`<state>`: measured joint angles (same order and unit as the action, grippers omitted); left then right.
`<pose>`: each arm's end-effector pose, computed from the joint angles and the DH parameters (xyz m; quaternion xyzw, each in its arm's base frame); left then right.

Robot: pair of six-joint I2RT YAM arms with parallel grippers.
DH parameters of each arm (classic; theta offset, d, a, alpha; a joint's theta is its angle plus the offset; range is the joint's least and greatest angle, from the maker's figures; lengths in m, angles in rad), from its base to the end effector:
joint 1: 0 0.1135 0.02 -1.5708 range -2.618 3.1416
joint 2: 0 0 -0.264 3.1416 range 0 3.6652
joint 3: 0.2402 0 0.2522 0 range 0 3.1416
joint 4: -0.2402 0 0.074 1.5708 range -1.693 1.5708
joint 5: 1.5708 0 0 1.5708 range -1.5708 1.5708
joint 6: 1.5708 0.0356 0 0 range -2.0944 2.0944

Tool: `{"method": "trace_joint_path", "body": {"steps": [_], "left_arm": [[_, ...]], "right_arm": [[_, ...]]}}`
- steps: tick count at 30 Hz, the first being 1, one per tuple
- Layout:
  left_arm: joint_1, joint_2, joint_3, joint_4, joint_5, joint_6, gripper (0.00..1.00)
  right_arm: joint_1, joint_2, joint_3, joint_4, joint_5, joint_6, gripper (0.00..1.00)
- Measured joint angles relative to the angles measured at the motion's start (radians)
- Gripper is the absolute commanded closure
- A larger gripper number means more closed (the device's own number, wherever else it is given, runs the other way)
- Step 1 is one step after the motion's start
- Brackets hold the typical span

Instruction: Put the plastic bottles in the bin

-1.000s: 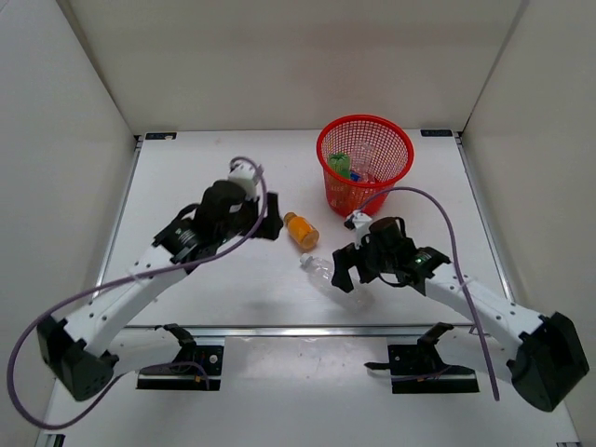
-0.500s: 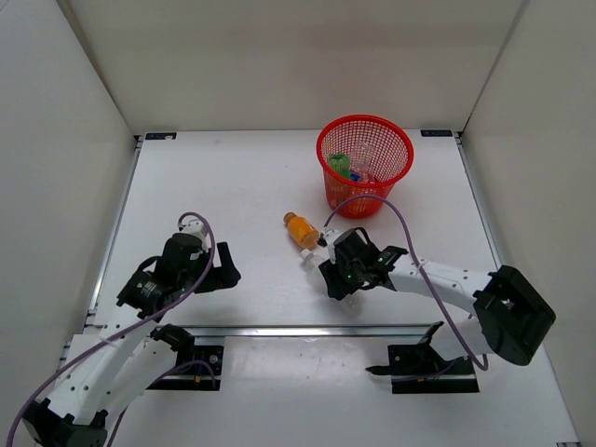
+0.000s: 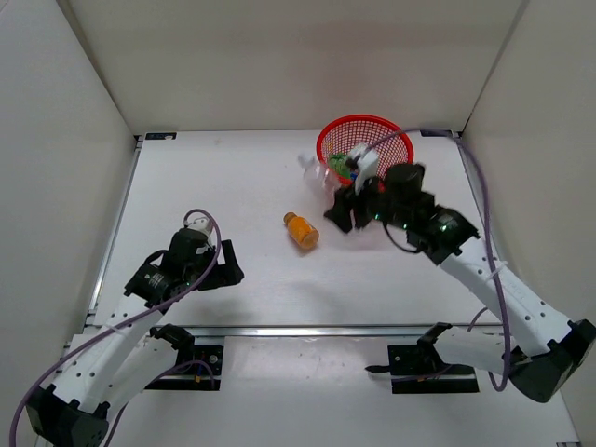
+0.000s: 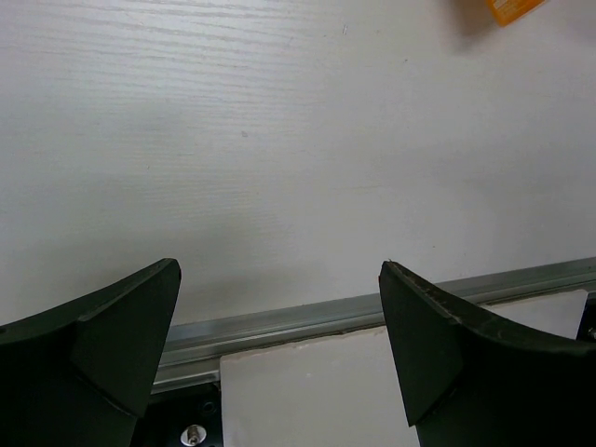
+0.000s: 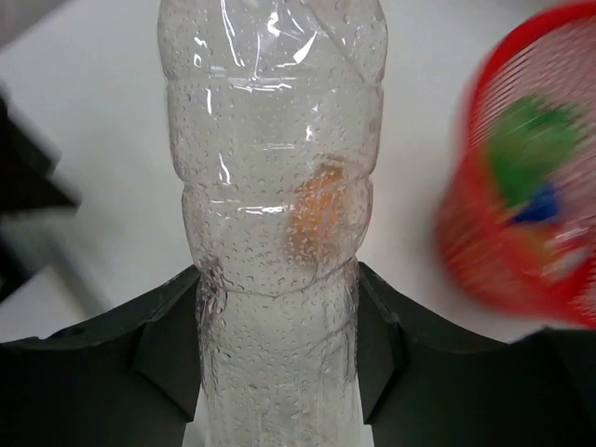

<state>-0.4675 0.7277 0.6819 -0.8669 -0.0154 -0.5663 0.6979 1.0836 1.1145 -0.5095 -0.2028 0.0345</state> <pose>0.1229 -0.0614 0.2511 -0.0492 0.9450 -0.1534 0.2845 0.1762 0.1572 0.3642 -0.3266 0.7867 0.2658 0.4515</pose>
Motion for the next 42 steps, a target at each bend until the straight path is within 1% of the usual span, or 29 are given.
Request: {"method": "trace_joint_path", "body": {"steps": [2,4,6,7,9,12,13,14,16,17,18,19,21,23,24,27,30,34,38,42], "left_arm": [[0.001,0.013,0.0,0.011,0.0,-0.006,0.01],[0.001,0.02,0.0,0.016,-0.002,-0.014,0.02],[0.001,0.021,0.0,0.024,-0.002,-0.029,0.01],[0.001,0.022,-0.001,0.032,-0.002,-0.036,0.02],[0.002,0.026,-0.002,0.045,-0.001,-0.05,0.01],[0.005,0.055,-0.002,0.064,-0.001,-0.066,0.01],[0.006,0.069,-0.002,0.068,-0.001,-0.068,0.02],[0.006,0.087,-0.002,0.071,-0.003,-0.068,0.01],[0.006,0.122,-0.002,0.078,-0.006,-0.066,0.01],[0.006,0.139,-0.002,0.082,-0.008,-0.064,0.01],[0.006,0.157,0.0,0.086,-0.008,-0.061,0.01],[0.006,0.174,0.001,0.09,-0.008,-0.058,0.02],[0.005,0.206,0.004,0.101,-0.008,-0.051,0.01],[-0.002,0.239,0.016,0.112,-0.008,-0.045,0.02],[-0.006,0.258,0.027,0.118,-0.008,-0.043,0.01],[-0.019,0.307,0.065,0.147,-0.008,-0.037,0.01],[-0.029,0.35,0.101,0.181,-0.008,-0.04,0.01],[-0.049,0.433,0.146,0.235,-0.008,-0.066,0.01],[-0.066,0.574,0.22,0.293,-0.011,-0.137,0.02],[-0.085,0.721,0.305,0.38,-0.015,-0.241,0.01]], "right_arm": [[-0.099,0.046,0.14,0.051,0.001,-0.061,0.7],[-0.213,0.114,0.269,0.083,-0.008,-0.096,0.67],[-0.322,0.216,0.397,0.13,-0.024,-0.111,0.67],[-0.361,0.259,0.439,0.15,-0.027,-0.114,0.65],[-0.426,0.362,0.506,0.173,-0.029,-0.117,0.65],[-0.476,0.494,0.531,0.182,-0.01,-0.129,0.62],[-0.483,0.529,0.527,0.175,0.001,-0.137,0.56],[-0.492,0.56,0.515,0.174,0.011,-0.143,0.48],[-0.509,0.587,0.474,0.164,0.018,-0.153,0.41],[-0.515,0.591,0.458,0.152,0.017,-0.158,0.33],[-0.524,0.591,0.447,0.14,0.016,-0.161,0.27],[-0.531,0.591,0.441,0.136,0.014,-0.165,0.26],[-0.536,0.587,0.436,0.152,0.019,-0.175,0.16],[-0.534,0.567,0.42,0.159,0.035,-0.19,0.08],[-0.528,0.555,0.412,0.159,0.043,-0.196,0.06],[-0.496,0.517,0.404,0.158,0.08,-0.224,0.03],[-0.467,0.471,0.384,0.163,0.121,-0.237,0.04],[-0.444,0.36,0.293,0.168,0.16,-0.224,0.04],[-0.446,0.202,0.16,0.163,0.22,-0.168,0.02],[-0.47,0.054,0.071,0.132,0.252,-0.112,0.01]]}}
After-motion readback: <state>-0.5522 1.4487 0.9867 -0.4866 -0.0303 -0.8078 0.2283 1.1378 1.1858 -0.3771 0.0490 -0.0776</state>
